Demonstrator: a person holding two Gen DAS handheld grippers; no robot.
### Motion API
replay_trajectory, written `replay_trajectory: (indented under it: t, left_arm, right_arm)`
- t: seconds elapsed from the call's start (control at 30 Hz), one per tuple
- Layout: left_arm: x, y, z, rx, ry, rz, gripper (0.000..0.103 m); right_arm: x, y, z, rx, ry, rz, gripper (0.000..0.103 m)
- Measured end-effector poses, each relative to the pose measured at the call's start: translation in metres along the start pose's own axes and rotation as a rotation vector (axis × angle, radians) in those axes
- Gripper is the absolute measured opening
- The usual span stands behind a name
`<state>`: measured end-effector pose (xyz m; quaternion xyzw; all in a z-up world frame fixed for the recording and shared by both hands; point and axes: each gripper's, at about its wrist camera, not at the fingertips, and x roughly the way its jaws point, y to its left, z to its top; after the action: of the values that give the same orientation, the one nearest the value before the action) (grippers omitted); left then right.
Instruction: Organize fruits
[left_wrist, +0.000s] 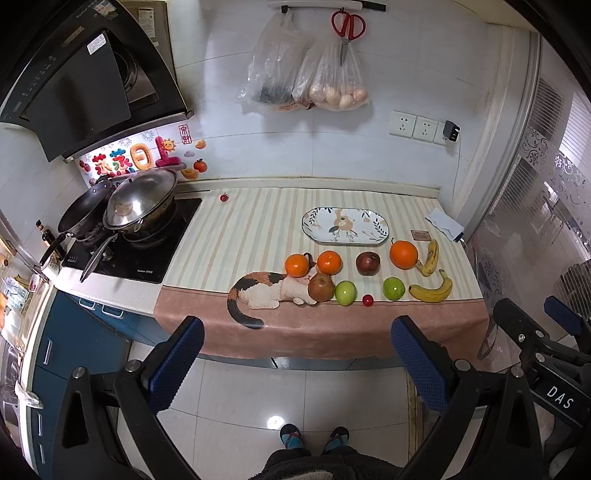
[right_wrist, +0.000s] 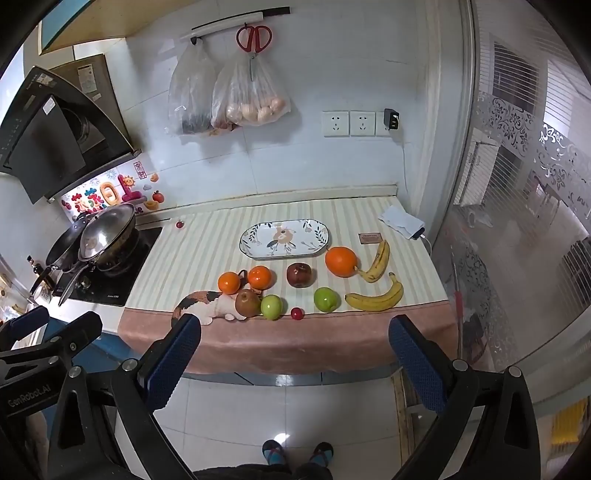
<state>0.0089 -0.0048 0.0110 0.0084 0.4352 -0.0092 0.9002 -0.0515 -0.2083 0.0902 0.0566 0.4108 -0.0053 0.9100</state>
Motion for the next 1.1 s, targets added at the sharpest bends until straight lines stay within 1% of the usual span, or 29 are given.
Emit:
replay_trajectory:
  t: [0.37,1.1]
  left_arm:
    - [-0.004,0.001,-0.006,0.002,-0.008,-0.007,0.103]
    - [-0.007,-0.005,-0.003,0.001,-0.016,-0.009,0.103]
  right_arm:
    - [-0.006,-0.003,-0.005,0.002,-0.017,0.01,0.103]
    - [-0.017,-0.004,-0.009,0.009,-0.031,0.015,0.103]
